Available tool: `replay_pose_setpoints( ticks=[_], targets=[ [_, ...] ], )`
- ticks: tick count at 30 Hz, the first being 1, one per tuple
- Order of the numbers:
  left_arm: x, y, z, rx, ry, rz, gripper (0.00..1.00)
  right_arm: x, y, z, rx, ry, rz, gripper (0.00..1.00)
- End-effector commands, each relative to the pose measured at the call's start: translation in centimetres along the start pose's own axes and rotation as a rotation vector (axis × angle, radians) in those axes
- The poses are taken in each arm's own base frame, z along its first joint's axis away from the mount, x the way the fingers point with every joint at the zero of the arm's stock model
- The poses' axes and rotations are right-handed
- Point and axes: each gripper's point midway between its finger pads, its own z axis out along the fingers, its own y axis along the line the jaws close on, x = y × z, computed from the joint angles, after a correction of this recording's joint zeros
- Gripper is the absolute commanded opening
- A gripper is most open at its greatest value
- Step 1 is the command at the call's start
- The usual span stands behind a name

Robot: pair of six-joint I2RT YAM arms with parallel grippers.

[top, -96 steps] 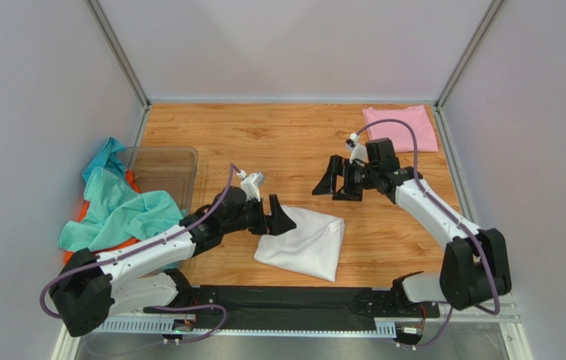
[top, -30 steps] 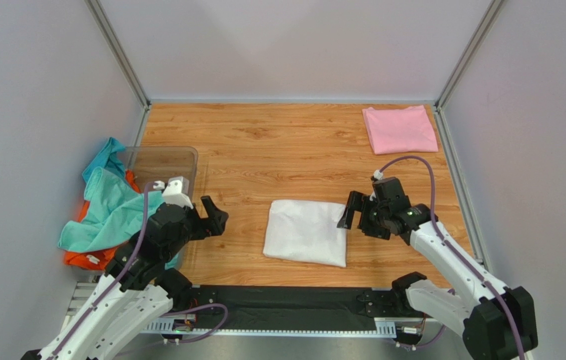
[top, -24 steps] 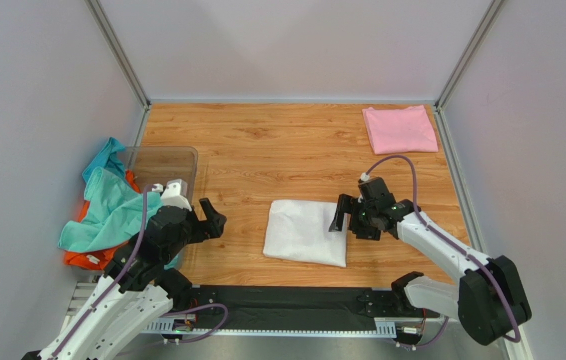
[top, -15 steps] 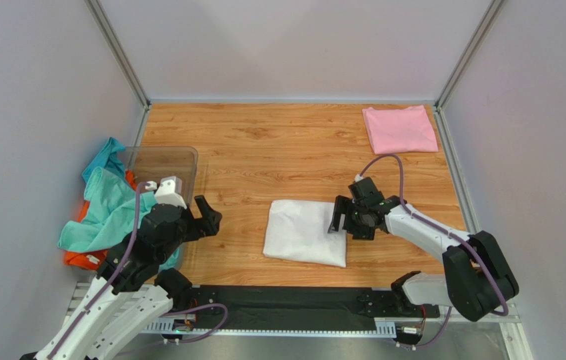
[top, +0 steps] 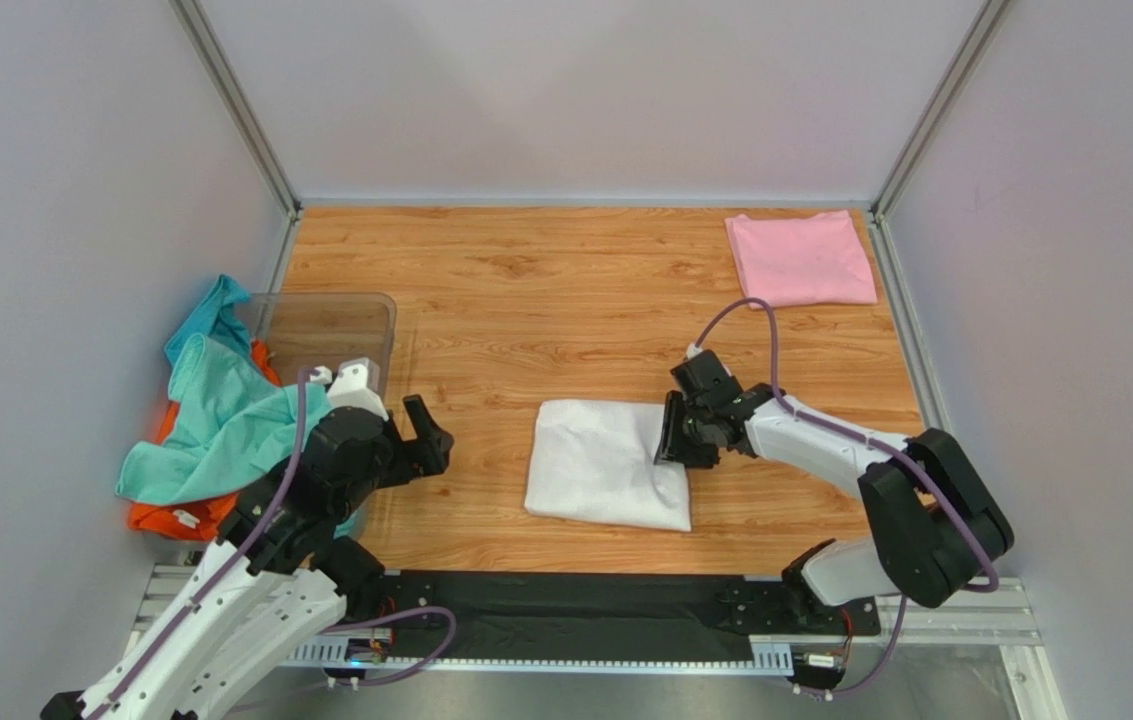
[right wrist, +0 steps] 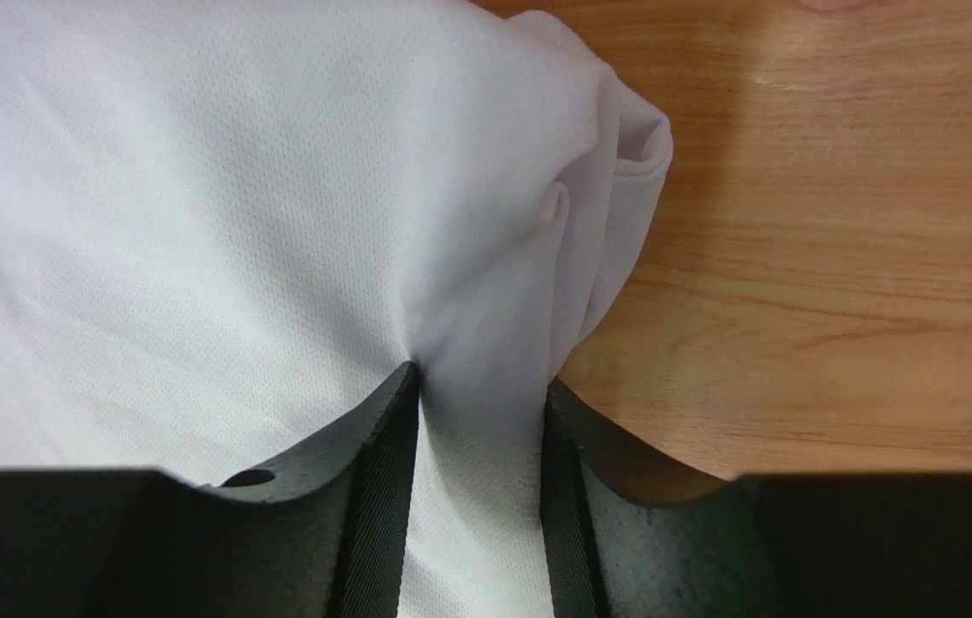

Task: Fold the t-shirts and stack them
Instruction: Neatly place the folded tshirt to the corner

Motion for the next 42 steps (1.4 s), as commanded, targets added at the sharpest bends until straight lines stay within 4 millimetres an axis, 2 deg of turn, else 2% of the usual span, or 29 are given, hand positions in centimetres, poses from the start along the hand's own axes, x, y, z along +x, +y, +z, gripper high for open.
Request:
replay_pose_setpoints(
  ticks=[1,5,6,10,15,16,19,24,30,36,42],
  targets=[
    [-0.9,-0.4,0.0,0.021,-0.049,-0.037,1.00,-1.1,-0.3,0.6,0.054,-0.046,-0.022,0.37],
    [-0.9,0.0,-0.3,0.015,-0.069,-0.048,1.00,-1.6,-0.4,0.9,0.083,-0.061,-0.047,0.32],
    [-0.8,0.2,-0.2,0.008,-0.072,-0.058,1.00,-1.9,-0.5,1.2,0.099,-0.072,-0.059,0.25],
    [-1.0,0.4,-0.3,0.008,-0.094,-0.081,1.00,-4.0,-1.0,1.5,0.169,-0.128,-0.107,0.16],
    [-0.9,0.5,-0.1,0.000,-0.087,-0.079,1.00,-7.1,0.5,1.5,0.180,-0.175,-0.202,0.00],
    [-0.9,0.5,-0.1,-0.004,-0.085,-0.075,1.00,-8.6,1.0,1.2,0.193,-0.209,-0.236,0.00],
    [-1.1,0.7,-0.3,-0.015,-0.088,-0.078,1.00,-11.3,1.3,0.5,0.246,-0.273,-0.305,0.00],
    [-1.0,0.8,-0.5,-0.014,-0.092,-0.087,1.00,-15.6,0.1,-0.7,0.417,-0.356,-0.386,0.00],
    [-1.1,1.1,-0.6,-0.022,-0.108,-0.102,1.00,-20.7,-0.1,-1.4,0.486,-0.390,-0.509,0.00],
    [-0.7,1.9,-0.7,-0.044,-0.117,-0.126,1.00,-26.1,-1.9,-3.1,0.631,-0.433,-0.566,0.00],
    [-1.2,2.6,-1.2,-0.071,-0.148,-0.146,1.00,-30.3,-4.8,-3.9,0.711,-0.441,-0.552,0.00]
  ],
)
